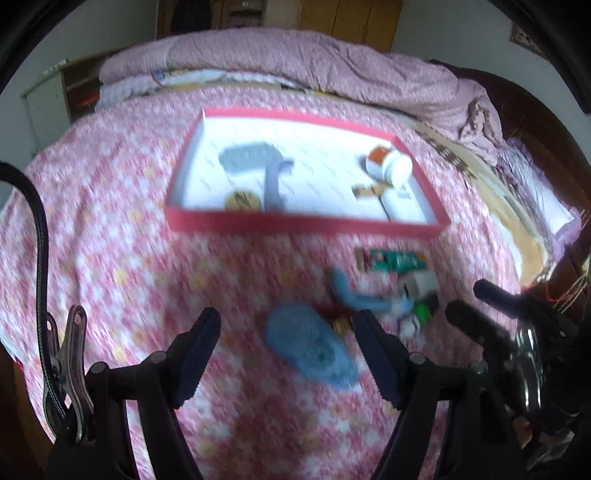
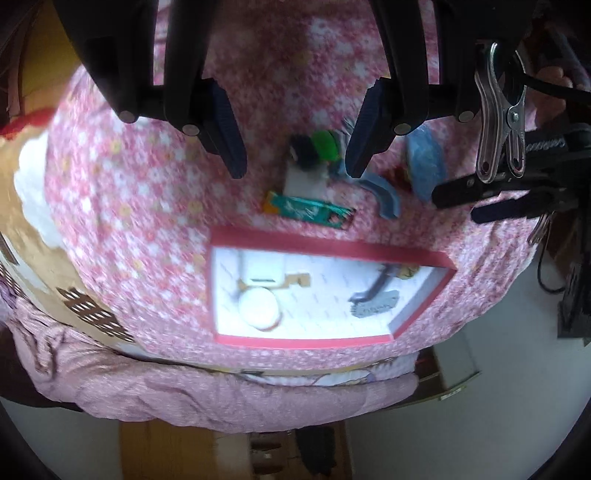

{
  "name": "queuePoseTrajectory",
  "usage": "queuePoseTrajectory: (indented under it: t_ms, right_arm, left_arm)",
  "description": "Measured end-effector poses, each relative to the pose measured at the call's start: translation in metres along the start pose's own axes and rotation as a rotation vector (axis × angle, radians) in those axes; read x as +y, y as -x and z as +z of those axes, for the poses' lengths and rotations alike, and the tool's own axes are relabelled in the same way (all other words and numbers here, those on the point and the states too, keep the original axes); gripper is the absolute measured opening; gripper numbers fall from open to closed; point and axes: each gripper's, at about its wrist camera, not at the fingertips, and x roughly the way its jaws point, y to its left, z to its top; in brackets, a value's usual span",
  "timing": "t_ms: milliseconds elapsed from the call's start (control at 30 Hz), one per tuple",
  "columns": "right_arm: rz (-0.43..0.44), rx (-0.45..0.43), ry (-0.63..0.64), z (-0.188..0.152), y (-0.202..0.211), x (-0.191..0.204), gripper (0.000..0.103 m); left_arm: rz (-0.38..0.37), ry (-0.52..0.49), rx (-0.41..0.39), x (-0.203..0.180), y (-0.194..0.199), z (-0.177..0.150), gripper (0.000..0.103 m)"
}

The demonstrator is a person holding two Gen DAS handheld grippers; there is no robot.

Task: Organize rigid objects
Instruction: 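Withdraw both tools from the tray toward the remaining items, then grasp the blue tape dispenser with the left tool while the right tool grasps the green figure keychain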

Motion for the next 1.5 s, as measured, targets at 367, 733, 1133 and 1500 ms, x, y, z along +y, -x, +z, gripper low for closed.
queuePoseTrajectory:
  t_ms: [367,733,1133,1500]
  right_arm:
    - [-0.014,0.067,-0.015,-0.028,-0.015,-0.011,0.057]
    - [-0.003,0.038,-0.017,-0.036,-0.018,-0.009,0.065]
    - [0.105,0.004,-0.077,-0.034,-0.016,-0.004,0.072]
    - [0.048,0.021,0.029,-0.018,-0.034,0.021,0.066]
  left_arm:
    - [0.013,-0.048,0.047,-0.019,-0.021,-0.016,0.078]
    - [0.08,-0.059,0.025,-0.004,-0.02,-0.028,0.074]
    - [0.082,-0.028,-0.031,0.015,-0.022,-0.02,0.074]
    - [0.097,-0.099,-0.042,0.012,-0.022,-0.03,0.074]
